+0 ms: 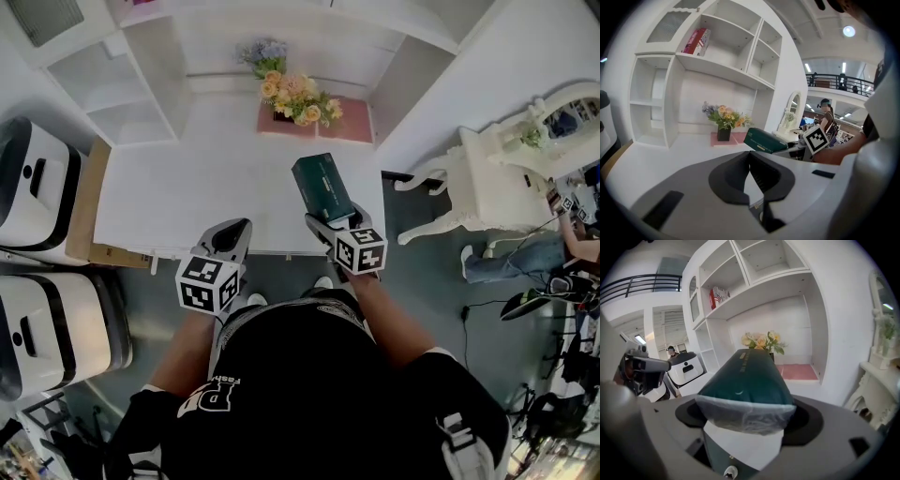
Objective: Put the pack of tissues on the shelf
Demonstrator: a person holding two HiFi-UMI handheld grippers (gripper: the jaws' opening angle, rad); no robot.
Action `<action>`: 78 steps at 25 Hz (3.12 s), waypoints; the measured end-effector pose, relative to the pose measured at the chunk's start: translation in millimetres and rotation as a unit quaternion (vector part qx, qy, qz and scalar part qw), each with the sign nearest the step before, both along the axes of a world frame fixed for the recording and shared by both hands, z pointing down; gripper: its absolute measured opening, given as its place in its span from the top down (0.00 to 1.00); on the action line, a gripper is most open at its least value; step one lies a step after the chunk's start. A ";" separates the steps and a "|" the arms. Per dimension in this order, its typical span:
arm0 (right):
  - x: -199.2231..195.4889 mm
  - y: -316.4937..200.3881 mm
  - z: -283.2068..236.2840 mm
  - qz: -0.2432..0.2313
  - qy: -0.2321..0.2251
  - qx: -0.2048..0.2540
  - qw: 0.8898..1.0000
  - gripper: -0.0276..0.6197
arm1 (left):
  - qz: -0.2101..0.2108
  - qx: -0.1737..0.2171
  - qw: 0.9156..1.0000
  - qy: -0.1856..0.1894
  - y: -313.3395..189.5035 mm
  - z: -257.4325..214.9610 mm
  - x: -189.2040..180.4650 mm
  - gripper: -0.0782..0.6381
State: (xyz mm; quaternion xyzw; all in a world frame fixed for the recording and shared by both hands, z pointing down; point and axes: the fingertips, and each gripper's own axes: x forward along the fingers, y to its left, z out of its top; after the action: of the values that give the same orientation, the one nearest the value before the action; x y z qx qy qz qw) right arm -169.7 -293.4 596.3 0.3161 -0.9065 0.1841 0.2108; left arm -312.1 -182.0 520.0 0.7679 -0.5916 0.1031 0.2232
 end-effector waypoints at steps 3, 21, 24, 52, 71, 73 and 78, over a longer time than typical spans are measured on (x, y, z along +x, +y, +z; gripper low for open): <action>8.9 -4.1 -20.3 0.004 -0.020 0.000 1.000 0.26 | 0.010 0.005 1.000 -0.001 -10.2 -4.3 11.9 0.87; 39.3 -36.9 -169.8 0.003 -0.090 0.112 0.990 0.26 | 0.051 0.078 0.996 0.000 -53.2 -77.2 49.2 0.87; 40.7 -52.5 -198.2 0.002 -0.091 0.137 0.986 0.26 | 0.053 0.099 0.994 -0.006 -65.7 -96.8 47.6 0.87; 36.7 -194.2 -402.2 -0.014 -0.068 0.220 0.973 0.26 | 0.016 0.103 0.994 -0.030 -82.7 -112.5 35.5 0.87; -23.8 -316.9 -416.1 -0.002 0.051 0.200 0.978 0.26 | -0.013 0.088 0.995 -0.036 -96.6 -108.6 29.9 0.87; -27.7 -325.0 -415.9 -0.002 0.053 0.197 0.979 0.26 | -0.017 0.087 0.995 -0.036 -96.7 -106.9 29.8 0.87; -38.2 -334.2 -417.7 -0.003 0.059 0.199 0.978 0.26 | -0.030 0.086 0.995 -0.037 -94.7 -104.7 26.9 0.87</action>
State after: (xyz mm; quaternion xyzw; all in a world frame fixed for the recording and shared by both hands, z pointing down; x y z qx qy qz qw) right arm -207.9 -627.6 178.7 0.3590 -0.9121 -0.0193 0.1970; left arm -285.2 -276.7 415.3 0.7620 -0.6287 0.0737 0.1370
